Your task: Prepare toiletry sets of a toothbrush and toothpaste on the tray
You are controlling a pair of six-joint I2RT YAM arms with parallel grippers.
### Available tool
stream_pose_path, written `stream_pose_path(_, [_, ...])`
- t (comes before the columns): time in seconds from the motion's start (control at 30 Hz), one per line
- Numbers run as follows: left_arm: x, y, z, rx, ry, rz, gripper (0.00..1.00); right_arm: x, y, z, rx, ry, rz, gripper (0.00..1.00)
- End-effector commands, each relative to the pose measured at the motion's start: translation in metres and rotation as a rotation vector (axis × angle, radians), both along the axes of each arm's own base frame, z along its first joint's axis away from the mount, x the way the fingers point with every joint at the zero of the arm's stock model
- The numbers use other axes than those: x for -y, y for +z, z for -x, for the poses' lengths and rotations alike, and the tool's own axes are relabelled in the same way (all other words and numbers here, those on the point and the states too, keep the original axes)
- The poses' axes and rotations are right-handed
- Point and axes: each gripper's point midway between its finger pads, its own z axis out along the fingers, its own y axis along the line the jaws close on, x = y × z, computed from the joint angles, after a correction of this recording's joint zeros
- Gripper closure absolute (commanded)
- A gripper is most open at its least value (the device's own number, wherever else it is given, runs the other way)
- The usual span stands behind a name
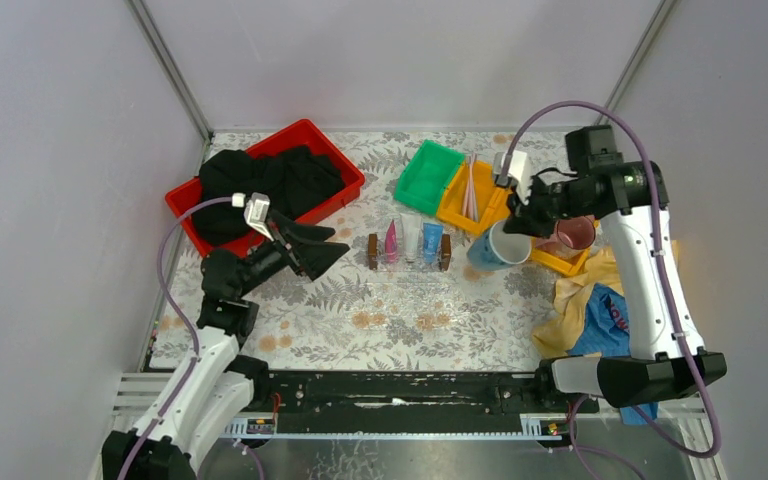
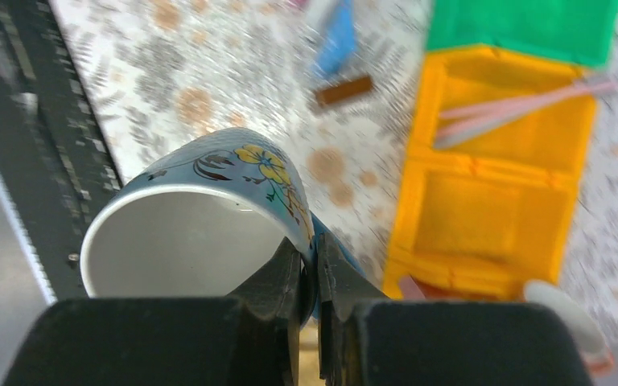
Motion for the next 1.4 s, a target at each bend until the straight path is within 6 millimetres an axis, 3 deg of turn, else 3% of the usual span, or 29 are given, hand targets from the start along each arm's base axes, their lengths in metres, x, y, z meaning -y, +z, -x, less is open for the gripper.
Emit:
stream_pose_path(0.0, [-0.012,0.016,0.003,-0.045,0.087,0.078,0.00,-0.059,0.012,0.028,-0.047,0.130,-0.176,1.00])
stream_pose_path(0.13, [-0.040,-0.001,-0.014,-0.130,0.312,-0.038,0.00,-0.094,-0.001,0.041,-0.063,0.205,-0.169,1.00])
stream_pose_path(0.47, [-0.075,-0.008,-0.005,-0.212,0.516,-0.091,0.00,-0.160,-0.029,0.060,-0.122,0.249,-0.118,1.00])
stream_pose_path(0.77, [-0.057,-0.012,0.008,-0.252,0.398,-0.031,0.00,-0.183,-0.039,0.063,-0.299,0.085,-0.127,1.00])
stream_pose_path(1.03, [-0.077,-0.006,0.014,-0.230,0.512,-0.049,0.00,-0.205,-0.070,0.056,-0.294,-0.157,-0.029,1.00])
stream_pose_path(1.37, [-0.097,0.007,0.032,-0.176,0.604,-0.051,0.00,-0.248,-0.106,0.038,-0.264,-0.389,0.006,1.00])
